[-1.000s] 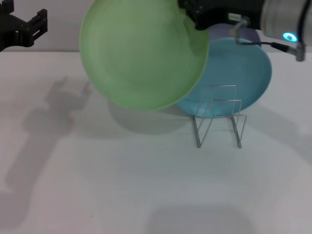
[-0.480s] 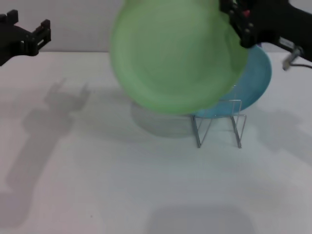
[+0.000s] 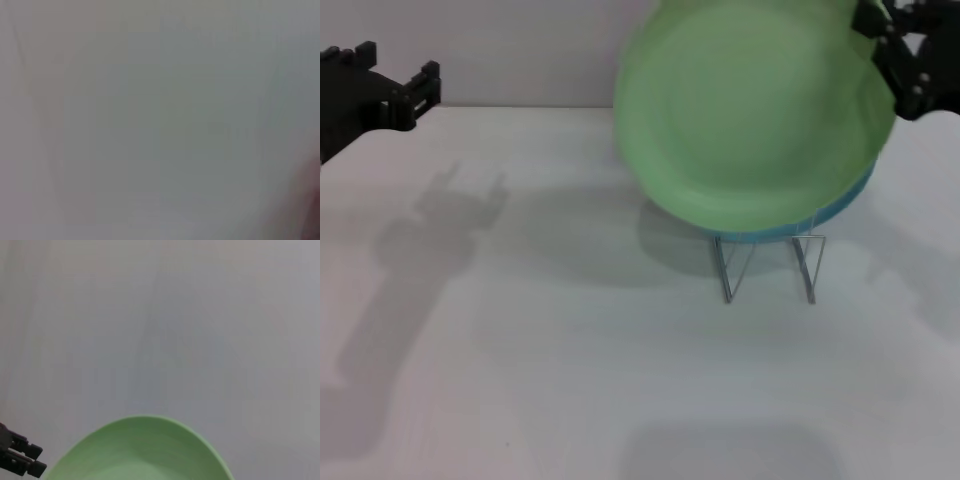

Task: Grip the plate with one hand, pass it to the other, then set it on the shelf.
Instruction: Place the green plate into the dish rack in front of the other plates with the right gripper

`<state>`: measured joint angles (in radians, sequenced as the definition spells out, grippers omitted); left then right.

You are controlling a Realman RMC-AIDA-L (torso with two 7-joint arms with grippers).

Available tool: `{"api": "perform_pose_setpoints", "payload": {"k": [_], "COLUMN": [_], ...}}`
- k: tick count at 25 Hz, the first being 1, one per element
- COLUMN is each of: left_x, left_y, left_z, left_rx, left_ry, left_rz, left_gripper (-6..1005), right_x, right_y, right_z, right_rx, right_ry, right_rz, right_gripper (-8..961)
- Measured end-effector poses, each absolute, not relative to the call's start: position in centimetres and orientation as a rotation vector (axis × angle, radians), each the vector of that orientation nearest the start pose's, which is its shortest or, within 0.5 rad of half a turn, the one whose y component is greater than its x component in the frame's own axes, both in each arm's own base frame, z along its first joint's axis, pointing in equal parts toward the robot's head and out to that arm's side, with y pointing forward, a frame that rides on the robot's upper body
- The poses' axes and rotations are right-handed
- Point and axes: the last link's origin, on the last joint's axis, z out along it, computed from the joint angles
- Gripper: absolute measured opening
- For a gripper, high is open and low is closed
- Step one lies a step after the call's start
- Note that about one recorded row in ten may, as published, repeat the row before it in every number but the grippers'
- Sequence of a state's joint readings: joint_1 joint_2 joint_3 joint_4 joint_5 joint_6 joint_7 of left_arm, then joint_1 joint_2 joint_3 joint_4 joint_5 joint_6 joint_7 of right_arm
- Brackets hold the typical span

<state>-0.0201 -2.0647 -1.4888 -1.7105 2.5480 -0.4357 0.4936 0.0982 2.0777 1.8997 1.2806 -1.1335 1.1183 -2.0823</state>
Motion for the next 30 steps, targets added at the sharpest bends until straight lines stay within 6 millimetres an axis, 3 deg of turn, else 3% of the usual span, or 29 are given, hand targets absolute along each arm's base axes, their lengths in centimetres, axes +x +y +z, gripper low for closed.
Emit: {"api": "perform_pose_setpoints", "payload": {"k": [10, 23, 30], "left_x": [-19.0, -18.1, -18.4], "left_y": [34.6, 34.5, 34.6], "left_z": [5.3, 3.3, 2.8], "left_rx": [-1.919, -1.967, -1.969], "left_ry": [-0.583, -0.562, -0.563], "left_rz": [-0.345, -0.364, -0.362], "left_gripper": [650, 649, 649], "right_x": [23.0, 23.2, 24.0], "right_y": [31.7, 32.1, 32.2], "right_z": [9.4, 9.0, 8.8], "right_rx": [-2.039, -1.996, -1.988], "right_ry": [-0.146, -0.34, -0.36], "right_rz": [0.84, 0.765, 0.72], "right_gripper": [38, 39, 39]}}
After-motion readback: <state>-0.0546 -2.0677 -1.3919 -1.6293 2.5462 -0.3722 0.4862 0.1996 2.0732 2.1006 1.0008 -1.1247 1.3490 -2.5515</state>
